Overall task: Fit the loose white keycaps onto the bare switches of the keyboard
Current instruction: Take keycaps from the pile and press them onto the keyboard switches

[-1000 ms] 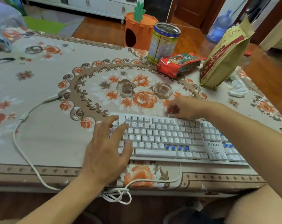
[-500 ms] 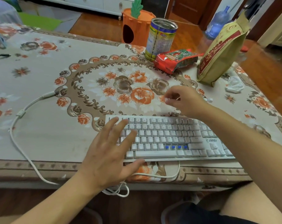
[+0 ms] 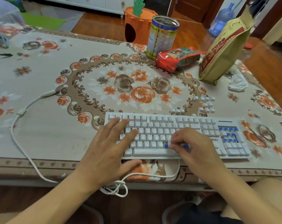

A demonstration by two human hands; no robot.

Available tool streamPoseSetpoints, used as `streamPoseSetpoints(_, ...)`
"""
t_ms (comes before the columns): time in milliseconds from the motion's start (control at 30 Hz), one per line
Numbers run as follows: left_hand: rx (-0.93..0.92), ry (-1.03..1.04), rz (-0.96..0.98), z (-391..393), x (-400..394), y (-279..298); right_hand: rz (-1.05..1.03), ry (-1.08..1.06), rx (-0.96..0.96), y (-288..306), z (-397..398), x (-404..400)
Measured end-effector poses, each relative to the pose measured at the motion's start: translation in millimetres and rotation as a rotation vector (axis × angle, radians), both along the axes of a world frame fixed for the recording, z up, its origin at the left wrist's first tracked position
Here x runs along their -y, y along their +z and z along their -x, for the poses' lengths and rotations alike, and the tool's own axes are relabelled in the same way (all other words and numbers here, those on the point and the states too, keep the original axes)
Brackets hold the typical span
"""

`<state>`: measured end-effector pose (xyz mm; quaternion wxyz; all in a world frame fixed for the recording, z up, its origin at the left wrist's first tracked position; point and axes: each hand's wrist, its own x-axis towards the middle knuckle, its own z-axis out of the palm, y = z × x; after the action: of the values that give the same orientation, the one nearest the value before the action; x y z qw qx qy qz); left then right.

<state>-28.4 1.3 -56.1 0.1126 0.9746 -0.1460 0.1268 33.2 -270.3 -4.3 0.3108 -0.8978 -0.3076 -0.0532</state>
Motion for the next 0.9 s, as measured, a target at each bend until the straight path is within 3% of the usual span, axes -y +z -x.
streamPoseSetpoints(667, 0.007, 0.007, 0.001, 0.9, 2.4, 0.0, 0.175, -0.049, 0.234, -15.0, 12.2, -10.0)
streamPoseSetpoints(900, -0.007, 0.007, -0.001, 1.2, 1.6, -0.2, 0.272, 0.055, 0.239, -10.1, 22.9, 7.0)
